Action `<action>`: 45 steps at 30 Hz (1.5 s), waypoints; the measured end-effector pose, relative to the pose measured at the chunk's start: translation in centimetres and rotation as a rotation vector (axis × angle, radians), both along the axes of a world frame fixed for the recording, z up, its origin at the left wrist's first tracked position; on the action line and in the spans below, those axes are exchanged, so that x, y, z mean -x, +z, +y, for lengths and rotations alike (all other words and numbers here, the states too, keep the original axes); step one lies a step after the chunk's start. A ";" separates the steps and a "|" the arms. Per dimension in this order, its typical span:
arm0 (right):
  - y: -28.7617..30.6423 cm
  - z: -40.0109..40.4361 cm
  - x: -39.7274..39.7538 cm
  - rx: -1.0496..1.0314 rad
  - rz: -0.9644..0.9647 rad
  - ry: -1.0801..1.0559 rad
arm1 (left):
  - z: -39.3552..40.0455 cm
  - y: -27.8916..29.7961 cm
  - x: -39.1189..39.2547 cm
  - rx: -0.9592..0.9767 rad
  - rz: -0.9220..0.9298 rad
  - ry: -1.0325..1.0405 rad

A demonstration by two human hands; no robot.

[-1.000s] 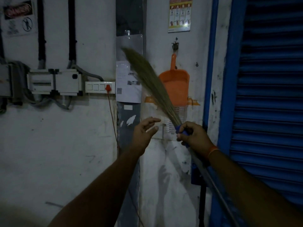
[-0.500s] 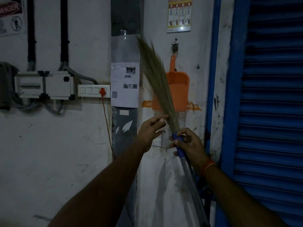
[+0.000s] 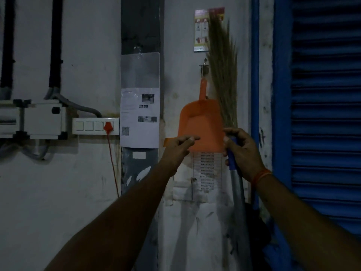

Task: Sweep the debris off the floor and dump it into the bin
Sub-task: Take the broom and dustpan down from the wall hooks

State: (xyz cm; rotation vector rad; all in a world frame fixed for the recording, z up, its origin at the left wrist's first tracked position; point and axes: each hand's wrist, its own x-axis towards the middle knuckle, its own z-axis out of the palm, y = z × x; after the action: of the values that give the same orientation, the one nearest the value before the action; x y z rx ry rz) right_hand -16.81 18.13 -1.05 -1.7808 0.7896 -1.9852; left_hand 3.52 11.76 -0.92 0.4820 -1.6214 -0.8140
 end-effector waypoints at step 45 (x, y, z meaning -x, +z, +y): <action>16.1 -19.9 12.1 0.181 0.103 -0.126 | -18.1 26.6 10.7 0.656 -0.265 0.871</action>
State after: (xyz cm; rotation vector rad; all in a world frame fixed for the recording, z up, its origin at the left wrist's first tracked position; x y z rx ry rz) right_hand -28.89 -1.82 15.05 -1.9946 0.7931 -2.1195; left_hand -7.19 -6.34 25.69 0.7425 -1.5804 0.4383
